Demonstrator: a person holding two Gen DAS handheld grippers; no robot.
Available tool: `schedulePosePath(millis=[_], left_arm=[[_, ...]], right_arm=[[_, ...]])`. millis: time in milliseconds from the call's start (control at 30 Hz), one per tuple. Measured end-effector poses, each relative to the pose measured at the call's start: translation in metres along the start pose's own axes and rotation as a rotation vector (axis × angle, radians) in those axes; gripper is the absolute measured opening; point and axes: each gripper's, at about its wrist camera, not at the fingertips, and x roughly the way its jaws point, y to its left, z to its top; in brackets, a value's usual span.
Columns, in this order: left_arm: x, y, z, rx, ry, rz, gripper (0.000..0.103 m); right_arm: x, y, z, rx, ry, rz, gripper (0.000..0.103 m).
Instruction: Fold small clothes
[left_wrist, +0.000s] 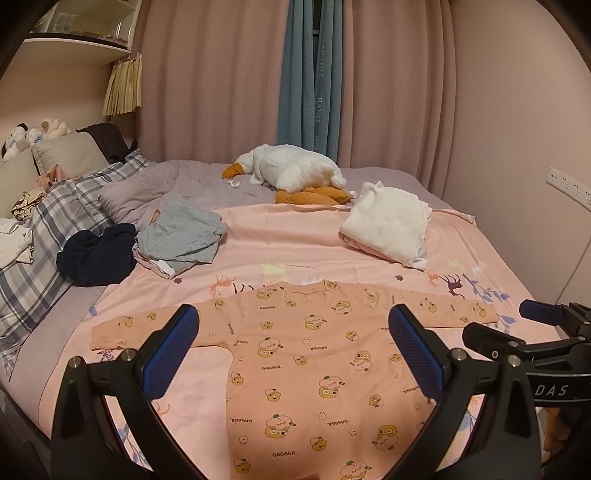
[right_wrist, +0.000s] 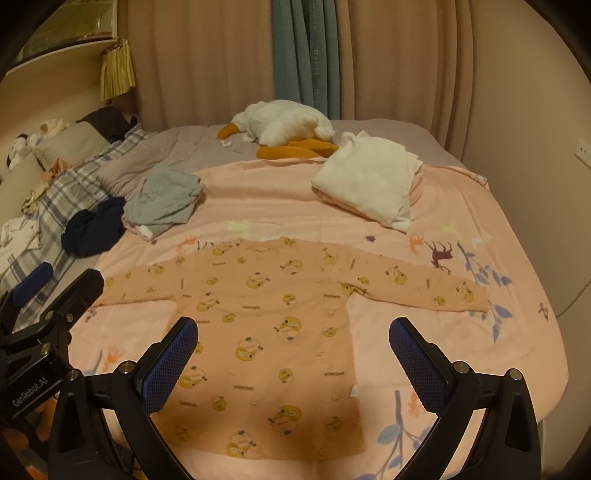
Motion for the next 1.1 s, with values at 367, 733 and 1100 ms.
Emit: schedulePosePath(millis=[367, 733, 1100], left_arm=[[0.0009, -0.0022, -0.0069, 0.021, 0.040, 0.012, 0.103], [-0.0001, -0.0062, -0.0084, 0.030, 0.052, 0.008, 0.103], [-0.0035, -0.0012, -0.0098, 0.015, 0.051, 0.012, 0.103]], right_arm=[[-0.0018, 0.0024, -0.0025, -0.004, 0.008, -0.002, 0.103], [-0.0034, 0.0011, -0.0064, 0.003, -0.001, -0.021, 0.103], [-0.0066, 0.0055, -0.0095, -0.021, 0.012, -0.009, 0.103]])
